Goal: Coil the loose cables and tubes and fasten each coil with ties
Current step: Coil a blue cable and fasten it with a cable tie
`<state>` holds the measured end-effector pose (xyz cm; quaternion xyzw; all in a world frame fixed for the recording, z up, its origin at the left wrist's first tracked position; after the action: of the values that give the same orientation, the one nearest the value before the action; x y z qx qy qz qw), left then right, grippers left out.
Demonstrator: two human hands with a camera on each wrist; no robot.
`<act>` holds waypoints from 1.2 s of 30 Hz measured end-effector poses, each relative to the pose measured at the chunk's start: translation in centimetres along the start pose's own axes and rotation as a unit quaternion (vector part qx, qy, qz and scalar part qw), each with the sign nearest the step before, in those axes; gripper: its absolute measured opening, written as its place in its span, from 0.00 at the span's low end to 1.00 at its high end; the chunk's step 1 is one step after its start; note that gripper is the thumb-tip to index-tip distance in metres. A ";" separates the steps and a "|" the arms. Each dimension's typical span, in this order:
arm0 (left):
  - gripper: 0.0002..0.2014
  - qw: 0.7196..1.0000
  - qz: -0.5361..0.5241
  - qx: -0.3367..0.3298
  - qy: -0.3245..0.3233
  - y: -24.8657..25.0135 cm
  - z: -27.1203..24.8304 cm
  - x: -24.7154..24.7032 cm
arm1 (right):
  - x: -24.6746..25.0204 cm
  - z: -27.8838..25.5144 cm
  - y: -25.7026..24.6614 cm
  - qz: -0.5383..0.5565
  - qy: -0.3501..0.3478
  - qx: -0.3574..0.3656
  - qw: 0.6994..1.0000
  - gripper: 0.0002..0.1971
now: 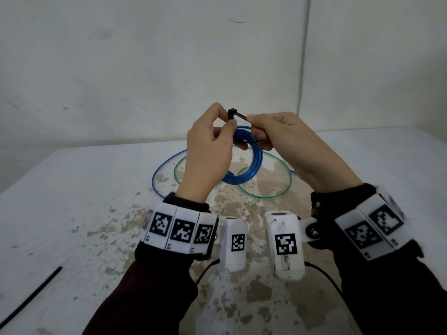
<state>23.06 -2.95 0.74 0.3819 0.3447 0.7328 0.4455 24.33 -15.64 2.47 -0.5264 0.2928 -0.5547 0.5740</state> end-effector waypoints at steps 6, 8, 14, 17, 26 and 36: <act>0.05 0.996 0.068 -0.061 0.013 0.5 -0.3 -0.4 | 0.1 0.0 0.1 0.015 0.000 -0.002 1.000 0.23; 0.05 0.991 0.097 -0.088 0.015 0.5 -0.5 -0.7 | 0.1 0.2 0.4 0.027 0.006 -0.005 1.000 0.23; 0.06 0.994 0.091 -0.052 -0.040 0.3 0.0 0.4 | 0.1 0.3 0.7 0.043 0.040 0.016 0.998 0.08; 0.07 0.993 0.067 -0.035 -0.093 0.5 0.0 1.0 | 0.6 0.3 0.7 0.043 0.038 0.027 0.998 0.05; 0.10 0.984 0.032 -0.053 -0.167 1.1 -0.4 0.6 | 2.2 0.5 0.6 0.194 0.041 -0.010 0.980 0.10; 0.11 0.980 0.014 0.002 -0.198 1.2 -0.4 0.9 | 1.3 0.3 0.1 0.156 0.059 0.027 0.986 0.06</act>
<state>22.00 -2.64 1.81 0.5253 0.2457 0.6482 0.4934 24.86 -16.83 2.79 -0.4248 0.3898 -0.4963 0.6490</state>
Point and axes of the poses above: each hand's wrist, its own z-axis towards the middle knuckle, its own x-axis out of the back of the hand, y = z × x, the point moved 2 cm from there along z, towards the middle knuckle, and after that the axes turned 4 degrees about z, right-handed, at the moved point
